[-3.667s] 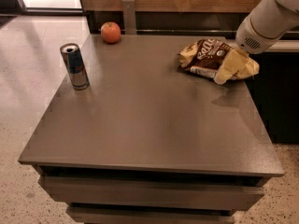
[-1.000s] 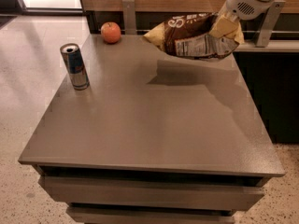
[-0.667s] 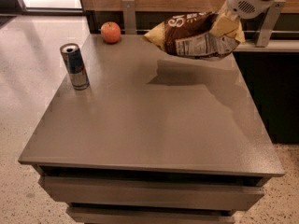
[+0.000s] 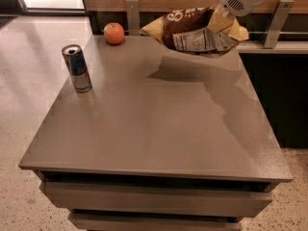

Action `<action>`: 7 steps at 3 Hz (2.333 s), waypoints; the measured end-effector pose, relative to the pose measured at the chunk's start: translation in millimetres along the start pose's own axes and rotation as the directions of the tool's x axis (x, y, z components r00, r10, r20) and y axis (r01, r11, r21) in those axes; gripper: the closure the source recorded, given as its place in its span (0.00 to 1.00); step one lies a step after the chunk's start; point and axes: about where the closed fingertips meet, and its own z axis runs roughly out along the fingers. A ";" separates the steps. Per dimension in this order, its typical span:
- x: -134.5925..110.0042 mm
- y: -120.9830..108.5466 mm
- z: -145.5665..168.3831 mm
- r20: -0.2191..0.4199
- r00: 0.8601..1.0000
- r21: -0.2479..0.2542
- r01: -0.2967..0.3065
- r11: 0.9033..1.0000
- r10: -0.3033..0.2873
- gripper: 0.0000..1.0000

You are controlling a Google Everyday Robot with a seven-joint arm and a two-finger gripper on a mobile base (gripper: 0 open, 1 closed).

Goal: Move brown chip bag near redbull can

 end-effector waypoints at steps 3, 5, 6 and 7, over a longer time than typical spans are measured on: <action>-70.2 24.9 20.2 0.002 0.984 -0.009 -0.179 0.984 0.179 1.00; -88.3 39.6 31.6 -0.011 0.976 0.017 -0.216 0.976 0.216 1.00; -103.5 47.4 42.9 -0.035 0.956 0.070 -0.287 0.955 0.290 1.00; -121.3 55.3 52.6 -0.040 0.934 0.112 -0.349 0.930 0.355 1.00</action>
Offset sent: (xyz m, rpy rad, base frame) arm 0.0358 0.1201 0.0016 0.1931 0.0619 -0.1667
